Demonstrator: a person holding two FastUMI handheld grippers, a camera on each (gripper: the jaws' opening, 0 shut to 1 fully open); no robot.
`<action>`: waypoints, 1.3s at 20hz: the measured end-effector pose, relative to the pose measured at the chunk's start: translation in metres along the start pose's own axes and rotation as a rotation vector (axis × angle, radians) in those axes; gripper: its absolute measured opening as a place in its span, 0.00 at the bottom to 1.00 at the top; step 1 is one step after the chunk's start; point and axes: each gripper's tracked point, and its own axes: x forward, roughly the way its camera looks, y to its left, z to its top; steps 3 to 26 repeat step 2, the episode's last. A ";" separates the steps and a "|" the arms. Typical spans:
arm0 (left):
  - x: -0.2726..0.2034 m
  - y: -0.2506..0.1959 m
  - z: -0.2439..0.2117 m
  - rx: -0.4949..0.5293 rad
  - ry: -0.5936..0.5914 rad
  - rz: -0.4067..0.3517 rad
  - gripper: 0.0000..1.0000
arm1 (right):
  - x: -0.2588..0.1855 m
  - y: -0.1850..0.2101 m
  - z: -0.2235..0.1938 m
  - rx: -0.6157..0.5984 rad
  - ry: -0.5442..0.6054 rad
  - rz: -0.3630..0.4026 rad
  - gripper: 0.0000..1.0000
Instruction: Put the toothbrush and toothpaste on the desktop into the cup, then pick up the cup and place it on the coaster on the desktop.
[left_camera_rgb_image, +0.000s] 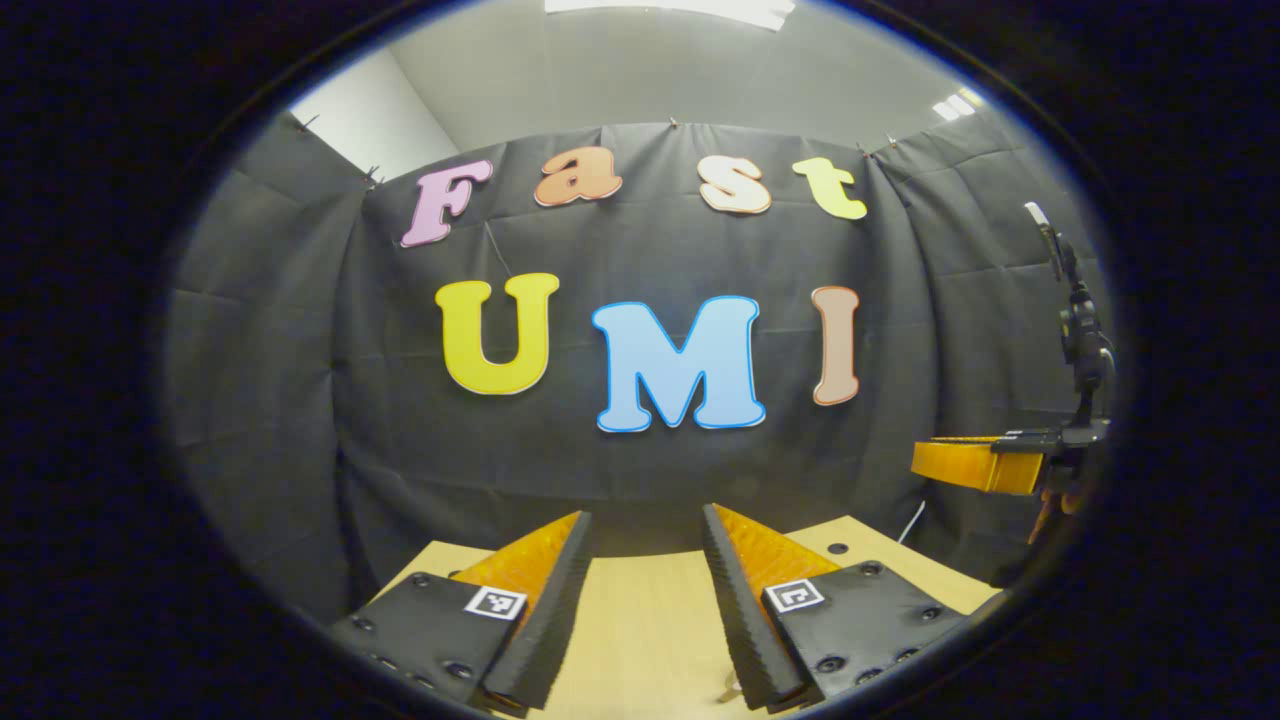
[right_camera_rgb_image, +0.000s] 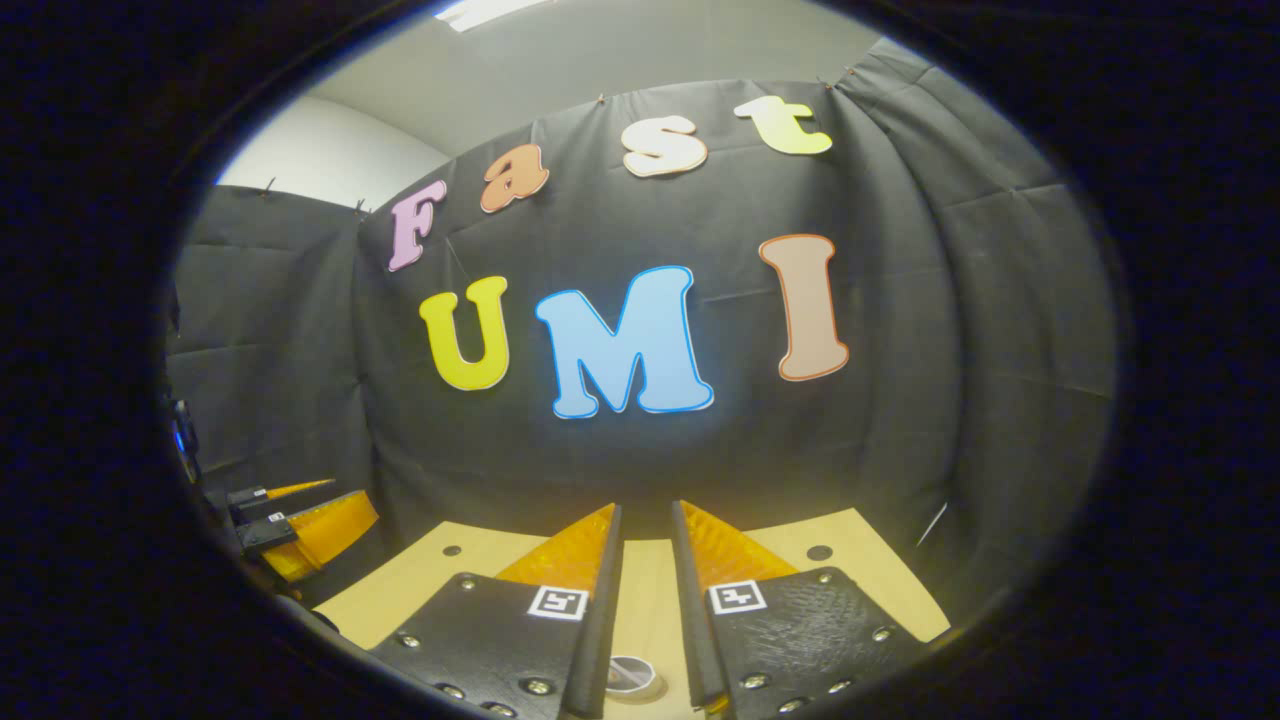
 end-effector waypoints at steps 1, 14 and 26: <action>0.001 -0.001 0.001 -0.010 0.000 -0.010 0.77 | -0.001 0.001 0.000 -0.005 0.001 -0.002 0.30; 0.001 -0.001 -0.001 -0.021 0.003 -0.013 0.75 | 0.000 0.001 -0.001 -0.006 0.003 -0.002 0.30; 0.001 -0.001 -0.001 -0.021 0.003 -0.013 0.75 | 0.000 0.001 -0.001 -0.006 0.003 -0.002 0.30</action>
